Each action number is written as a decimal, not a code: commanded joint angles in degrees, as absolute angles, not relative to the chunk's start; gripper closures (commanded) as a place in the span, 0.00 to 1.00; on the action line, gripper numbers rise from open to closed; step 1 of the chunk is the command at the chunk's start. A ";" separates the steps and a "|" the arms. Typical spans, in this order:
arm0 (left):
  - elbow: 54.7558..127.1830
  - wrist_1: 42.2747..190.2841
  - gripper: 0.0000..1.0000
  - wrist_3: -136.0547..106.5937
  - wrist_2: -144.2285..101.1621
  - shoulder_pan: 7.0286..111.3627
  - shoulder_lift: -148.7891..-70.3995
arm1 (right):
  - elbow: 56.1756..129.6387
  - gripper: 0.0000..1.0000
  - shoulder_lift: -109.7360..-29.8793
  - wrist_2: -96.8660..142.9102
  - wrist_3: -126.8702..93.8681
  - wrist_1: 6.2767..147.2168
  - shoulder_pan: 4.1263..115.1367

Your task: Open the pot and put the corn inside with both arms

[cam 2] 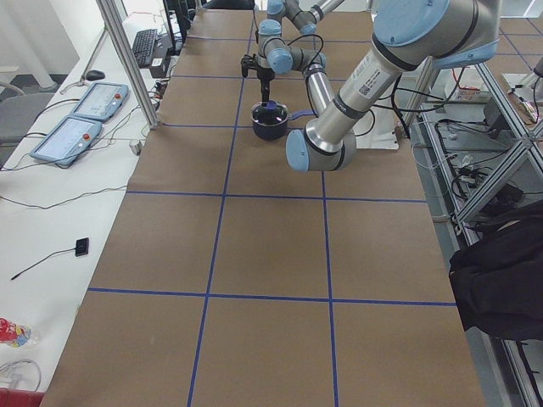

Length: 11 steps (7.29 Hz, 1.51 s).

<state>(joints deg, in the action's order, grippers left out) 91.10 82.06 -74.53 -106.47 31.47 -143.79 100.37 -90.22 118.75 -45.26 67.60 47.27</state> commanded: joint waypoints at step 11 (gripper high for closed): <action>89.30 83.76 0.31 -72.25 -106.52 29.36 -142.74 | 101.25 0.64 -87.90 123.74 -44.12 69.79 52.29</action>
